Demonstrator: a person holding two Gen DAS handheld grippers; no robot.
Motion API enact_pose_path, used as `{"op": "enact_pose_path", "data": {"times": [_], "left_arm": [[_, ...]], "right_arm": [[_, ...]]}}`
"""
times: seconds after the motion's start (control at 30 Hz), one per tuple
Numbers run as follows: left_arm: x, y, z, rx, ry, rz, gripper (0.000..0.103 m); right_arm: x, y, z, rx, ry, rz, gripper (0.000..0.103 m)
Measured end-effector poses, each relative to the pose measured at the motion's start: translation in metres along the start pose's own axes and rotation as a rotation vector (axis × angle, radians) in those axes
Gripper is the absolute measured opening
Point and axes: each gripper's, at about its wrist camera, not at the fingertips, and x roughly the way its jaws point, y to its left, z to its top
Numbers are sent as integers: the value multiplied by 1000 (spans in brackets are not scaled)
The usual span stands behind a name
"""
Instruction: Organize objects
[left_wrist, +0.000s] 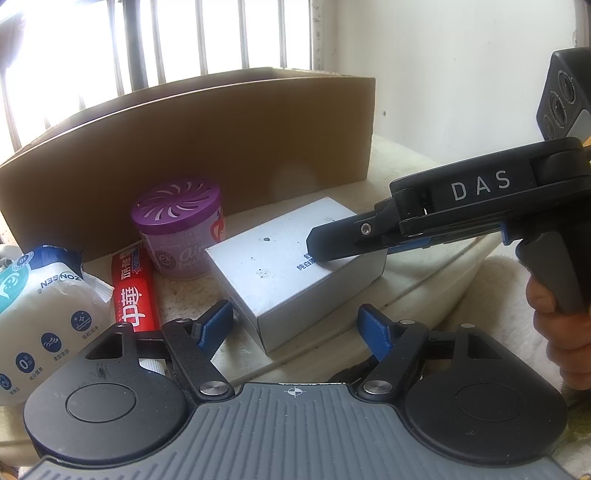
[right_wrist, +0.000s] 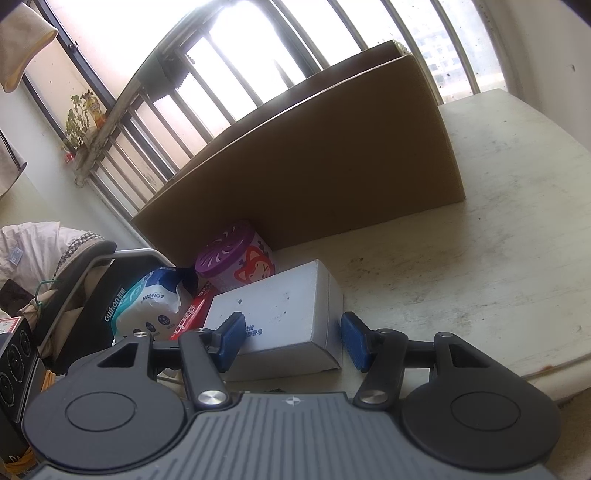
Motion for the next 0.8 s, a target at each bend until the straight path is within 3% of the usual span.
{"op": "enact_pose_path", "data": {"times": [0.8], "left_arm": [[-2, 2, -1, 5, 3, 1, 75]], "right_arm": [[-1, 0, 0, -1, -1, -1, 61]]}}
